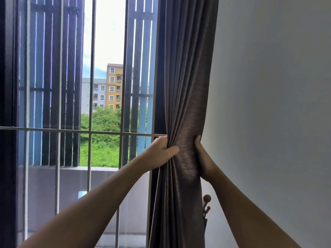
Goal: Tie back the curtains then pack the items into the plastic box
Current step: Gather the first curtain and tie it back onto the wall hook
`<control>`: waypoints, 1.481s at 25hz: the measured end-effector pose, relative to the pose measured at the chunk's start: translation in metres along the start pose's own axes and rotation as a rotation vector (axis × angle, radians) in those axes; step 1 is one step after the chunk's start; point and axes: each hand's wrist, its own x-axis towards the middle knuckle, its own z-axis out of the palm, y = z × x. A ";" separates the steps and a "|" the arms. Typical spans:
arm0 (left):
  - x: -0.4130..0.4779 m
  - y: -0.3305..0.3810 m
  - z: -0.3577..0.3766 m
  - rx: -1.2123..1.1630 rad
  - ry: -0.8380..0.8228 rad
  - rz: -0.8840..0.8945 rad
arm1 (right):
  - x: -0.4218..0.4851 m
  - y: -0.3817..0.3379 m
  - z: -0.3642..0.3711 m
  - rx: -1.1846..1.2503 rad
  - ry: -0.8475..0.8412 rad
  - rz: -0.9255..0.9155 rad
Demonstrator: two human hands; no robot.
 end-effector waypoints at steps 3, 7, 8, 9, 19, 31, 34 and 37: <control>0.000 0.004 0.000 -0.001 -0.029 0.006 | 0.000 -0.003 -0.002 -0.012 -0.002 0.037; -0.002 0.008 0.001 -0.007 -0.037 0.005 | 0.001 0.001 -0.003 0.014 -0.020 0.037; -0.003 0.009 0.001 -0.006 -0.035 0.002 | 0.001 0.002 -0.003 0.010 -0.012 0.029; -0.004 0.010 0.001 -0.006 -0.031 -0.001 | 0.001 0.003 -0.002 -0.002 -0.002 0.019; -0.006 0.009 -0.005 -0.014 -0.031 -0.075 | -0.016 -0.005 -0.015 -0.171 0.137 -0.101; -0.008 0.014 -0.003 -0.058 -0.058 -0.122 | -0.020 -0.010 -0.017 -0.012 0.013 0.051; -0.007 0.010 -0.006 -0.005 -0.036 -0.137 | -0.017 -0.011 -0.016 -0.035 0.018 0.069; -0.007 0.010 -0.002 0.075 0.052 -0.160 | -0.016 -0.012 -0.020 -0.058 0.021 0.113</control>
